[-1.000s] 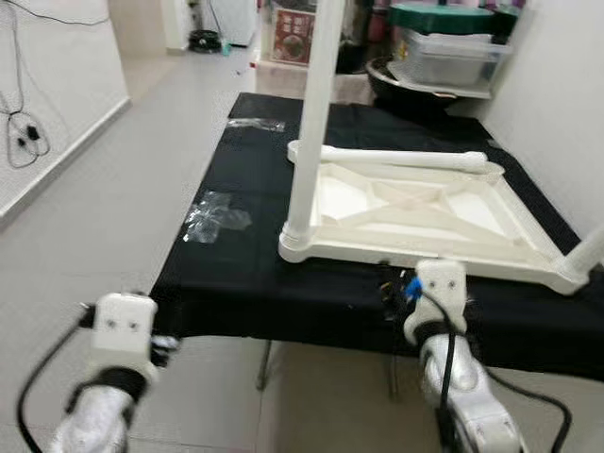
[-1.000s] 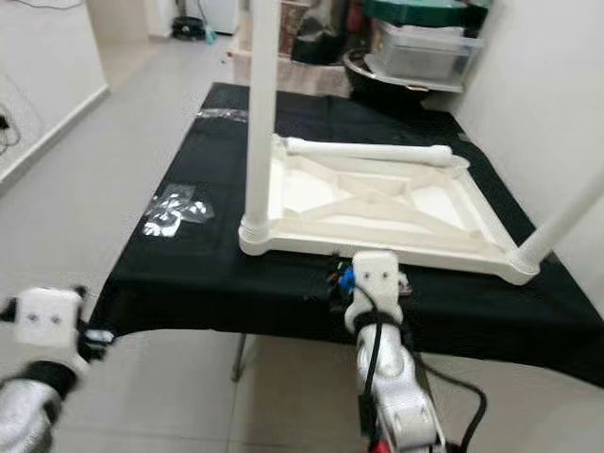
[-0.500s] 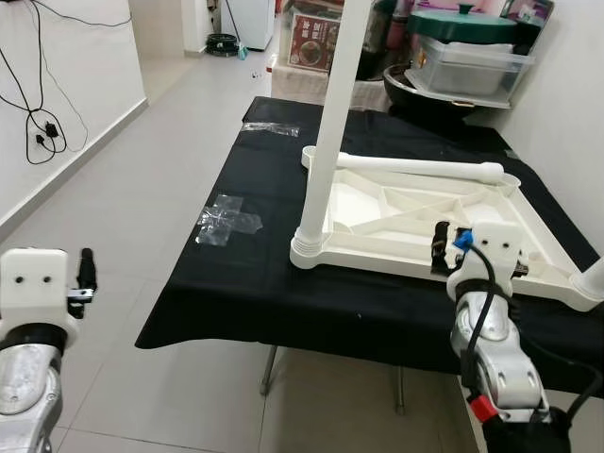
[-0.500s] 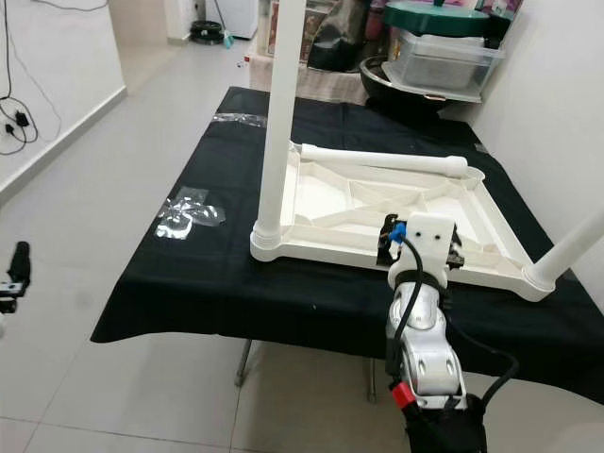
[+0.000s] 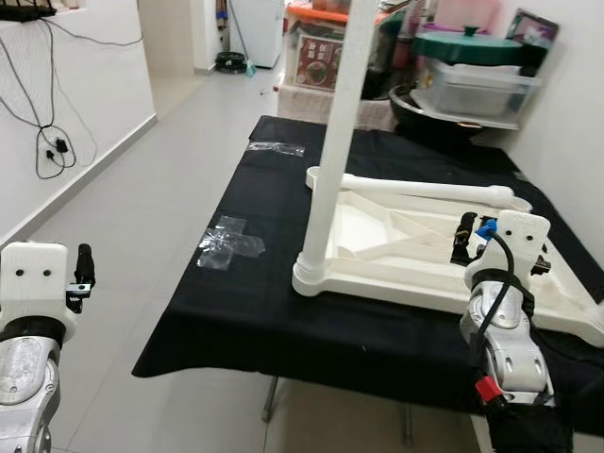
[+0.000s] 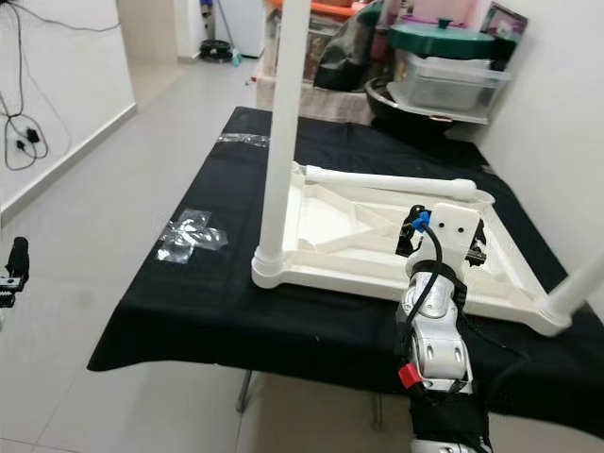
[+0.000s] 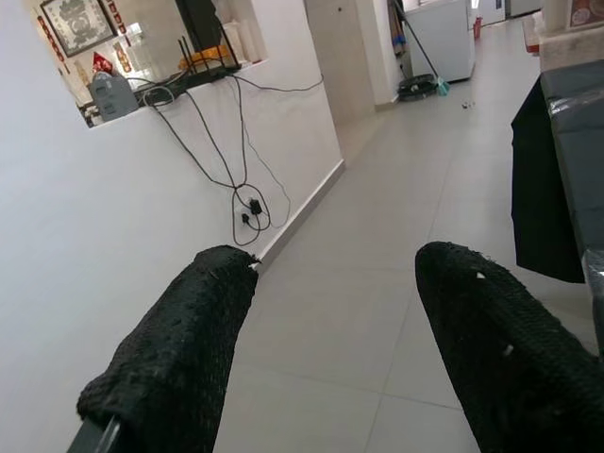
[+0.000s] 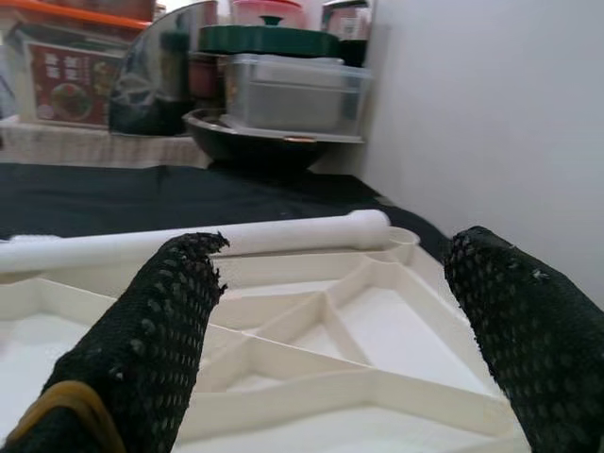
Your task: Building children table
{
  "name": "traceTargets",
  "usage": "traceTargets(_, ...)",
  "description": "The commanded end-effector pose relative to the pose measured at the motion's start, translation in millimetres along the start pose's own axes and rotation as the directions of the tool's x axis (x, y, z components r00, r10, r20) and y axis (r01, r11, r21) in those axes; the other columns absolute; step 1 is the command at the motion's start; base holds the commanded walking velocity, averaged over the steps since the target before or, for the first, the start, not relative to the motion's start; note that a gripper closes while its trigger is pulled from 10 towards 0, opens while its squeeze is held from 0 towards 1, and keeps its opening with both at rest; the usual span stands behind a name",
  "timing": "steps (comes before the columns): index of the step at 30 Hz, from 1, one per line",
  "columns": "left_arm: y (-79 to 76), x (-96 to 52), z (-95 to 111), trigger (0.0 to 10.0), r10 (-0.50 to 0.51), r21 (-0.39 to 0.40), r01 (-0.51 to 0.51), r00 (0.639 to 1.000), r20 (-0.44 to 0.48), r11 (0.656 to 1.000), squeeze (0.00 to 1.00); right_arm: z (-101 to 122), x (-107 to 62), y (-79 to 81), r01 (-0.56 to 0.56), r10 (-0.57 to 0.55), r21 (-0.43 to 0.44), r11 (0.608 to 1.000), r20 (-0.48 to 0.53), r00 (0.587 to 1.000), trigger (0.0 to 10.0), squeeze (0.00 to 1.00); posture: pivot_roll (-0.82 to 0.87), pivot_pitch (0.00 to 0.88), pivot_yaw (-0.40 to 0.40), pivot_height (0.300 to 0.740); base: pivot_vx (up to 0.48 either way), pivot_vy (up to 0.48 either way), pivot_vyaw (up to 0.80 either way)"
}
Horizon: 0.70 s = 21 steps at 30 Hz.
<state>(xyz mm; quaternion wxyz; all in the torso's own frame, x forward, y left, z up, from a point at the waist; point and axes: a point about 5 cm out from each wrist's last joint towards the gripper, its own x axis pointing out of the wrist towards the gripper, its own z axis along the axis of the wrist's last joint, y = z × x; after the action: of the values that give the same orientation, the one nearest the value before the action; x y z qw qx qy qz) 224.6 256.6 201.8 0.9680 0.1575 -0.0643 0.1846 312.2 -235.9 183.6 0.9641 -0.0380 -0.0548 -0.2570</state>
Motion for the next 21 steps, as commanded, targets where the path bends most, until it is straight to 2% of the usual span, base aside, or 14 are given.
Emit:
traceTargets(1, -3.2, 0.9, -1.0, 10.0, -0.012, 0.003, 0.012, 1.000, 0.002, 1.000, 0.00, 2.5, 2.3, 0.2, 0.012, -0.012, 0.014, 1.000, 0.013, 1.000, 10.0, 0.00, 0.15, 0.015, -0.105, 0.740, 0.382, 0.000, 0.00)
traceTargets(8, -1.6, 3.4, -1.1, 10.0, -0.009, 0.000, 0.009, 1.000, -0.003, 1.000, 0.00, 1.5, 3.5, -2.4, 0.032, -0.032, 0.009, 0.999, 0.012, 0.999, 10.0, 0.00, 0.15, 0.025, -0.106, 0.740, 0.357, 0.000, 0.00)
traceTargets(21, -3.5, -0.2, 1.5, 10.0, -0.047, -0.031, 0.047, 0.999, -0.008, 0.998, 0.00, 9.1, 9.0, -7.8, 0.069, -0.070, 0.031, 0.997, 0.027, 0.997, 10.0, 0.00, 0.16, 0.046, -0.105, 0.740, 0.000, 0.000, 0.00)
